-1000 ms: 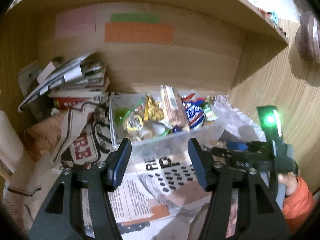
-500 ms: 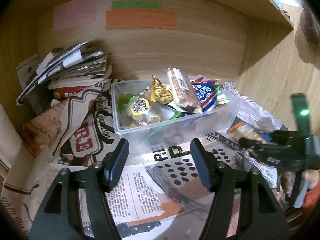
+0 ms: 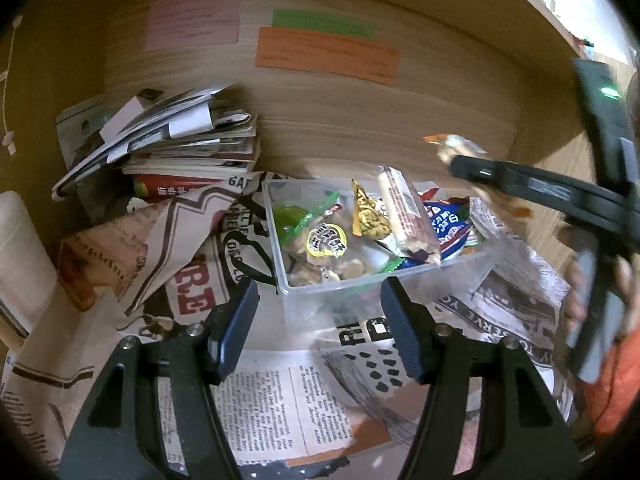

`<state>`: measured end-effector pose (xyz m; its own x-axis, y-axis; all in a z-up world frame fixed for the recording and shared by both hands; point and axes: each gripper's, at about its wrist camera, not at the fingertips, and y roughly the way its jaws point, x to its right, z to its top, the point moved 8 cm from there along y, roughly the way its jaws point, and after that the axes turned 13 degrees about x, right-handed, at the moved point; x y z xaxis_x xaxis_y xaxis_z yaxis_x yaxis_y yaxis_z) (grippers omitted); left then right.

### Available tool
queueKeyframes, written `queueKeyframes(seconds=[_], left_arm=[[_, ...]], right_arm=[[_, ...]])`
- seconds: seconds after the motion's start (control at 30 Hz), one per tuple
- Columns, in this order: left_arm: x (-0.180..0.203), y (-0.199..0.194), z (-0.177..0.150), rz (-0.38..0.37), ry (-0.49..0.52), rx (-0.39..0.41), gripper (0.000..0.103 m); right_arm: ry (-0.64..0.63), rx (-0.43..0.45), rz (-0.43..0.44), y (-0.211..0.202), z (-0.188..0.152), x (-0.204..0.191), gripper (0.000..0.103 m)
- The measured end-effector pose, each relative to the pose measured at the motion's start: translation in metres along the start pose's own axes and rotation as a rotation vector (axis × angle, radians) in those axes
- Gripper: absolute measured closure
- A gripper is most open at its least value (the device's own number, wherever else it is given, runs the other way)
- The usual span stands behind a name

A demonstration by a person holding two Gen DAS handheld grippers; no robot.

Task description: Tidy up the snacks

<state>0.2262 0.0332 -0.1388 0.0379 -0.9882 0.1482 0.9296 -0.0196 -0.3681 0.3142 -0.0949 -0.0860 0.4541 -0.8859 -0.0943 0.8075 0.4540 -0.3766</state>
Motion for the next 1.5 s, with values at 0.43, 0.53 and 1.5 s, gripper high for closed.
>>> queueKeyframes(seconds=[0.43,0.53,1.5], left_arm=[[0.0,0.001,0.008,-0.001,-0.013,0.021,0.039],[0.005,-0.005,0.017,-0.006,-0.017,0.045,0.039],[0.066,-0.176,0.097,0.014,0.099,0.427,0.004]], right_arm=[[0.043,-0.035,-0.066,0.025,-0.015,0.018,0.053],[0.033,0.014,-0.065,0.003,-0.005,0.018,0.047],[-0.056,0.372,-0.008,-0.212,0.023,-0.025,0.006]])
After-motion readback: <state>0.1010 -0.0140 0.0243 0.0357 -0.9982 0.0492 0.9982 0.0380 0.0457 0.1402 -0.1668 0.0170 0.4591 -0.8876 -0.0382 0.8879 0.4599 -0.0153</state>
